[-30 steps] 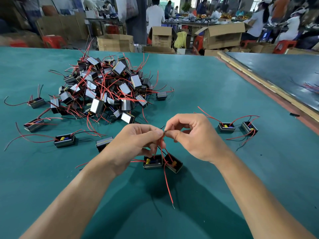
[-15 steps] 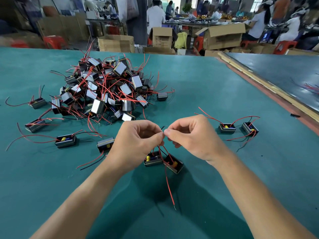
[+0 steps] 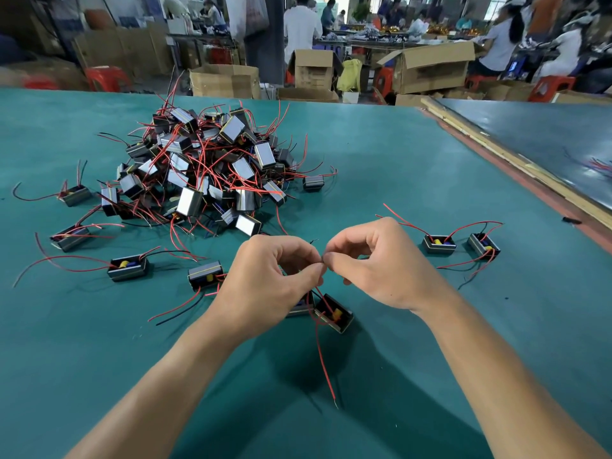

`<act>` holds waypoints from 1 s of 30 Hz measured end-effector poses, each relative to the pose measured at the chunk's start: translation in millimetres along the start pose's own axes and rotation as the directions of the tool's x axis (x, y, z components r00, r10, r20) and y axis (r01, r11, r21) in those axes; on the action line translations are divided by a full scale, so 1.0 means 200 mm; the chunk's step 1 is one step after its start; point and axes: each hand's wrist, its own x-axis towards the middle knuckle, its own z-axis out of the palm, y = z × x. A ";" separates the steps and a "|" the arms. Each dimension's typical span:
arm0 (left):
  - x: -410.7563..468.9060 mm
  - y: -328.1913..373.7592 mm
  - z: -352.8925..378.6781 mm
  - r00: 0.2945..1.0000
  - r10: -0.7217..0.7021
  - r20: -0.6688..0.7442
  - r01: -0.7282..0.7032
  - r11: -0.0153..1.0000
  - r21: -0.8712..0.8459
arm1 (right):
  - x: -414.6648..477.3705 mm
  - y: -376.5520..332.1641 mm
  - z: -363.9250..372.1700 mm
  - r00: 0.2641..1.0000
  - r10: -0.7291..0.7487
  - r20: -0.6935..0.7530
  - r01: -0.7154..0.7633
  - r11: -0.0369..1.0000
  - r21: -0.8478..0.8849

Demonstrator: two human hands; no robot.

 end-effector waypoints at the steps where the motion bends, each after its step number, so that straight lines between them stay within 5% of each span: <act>1: 0.00 0.00 0.00 1.000 -0.011 0.000 0.011 1.000 -0.017 | 0.00 0.00 0.00 0.999 -0.035 0.004 0.035 0.999 -0.035; 10: 0.03 0.01 -0.03 0.967 -0.232 0.108 0.255 0.905 -0.341 | 0.00 0.00 0.02 0.973 -0.223 -0.067 0.212 0.967 -0.142; 18: 0.01 0.01 0.00 0.994 -0.107 -0.017 0.102 0.978 -0.181 | 0.01 0.01 -0.01 0.996 0.085 0.023 -0.087 0.973 0.213; 30: 0.01 0.00 0.00 1.000 -0.021 -0.011 0.020 0.997 -0.078 | 0.01 0.01 -0.03 0.981 0.158 0.116 -0.180 0.960 0.215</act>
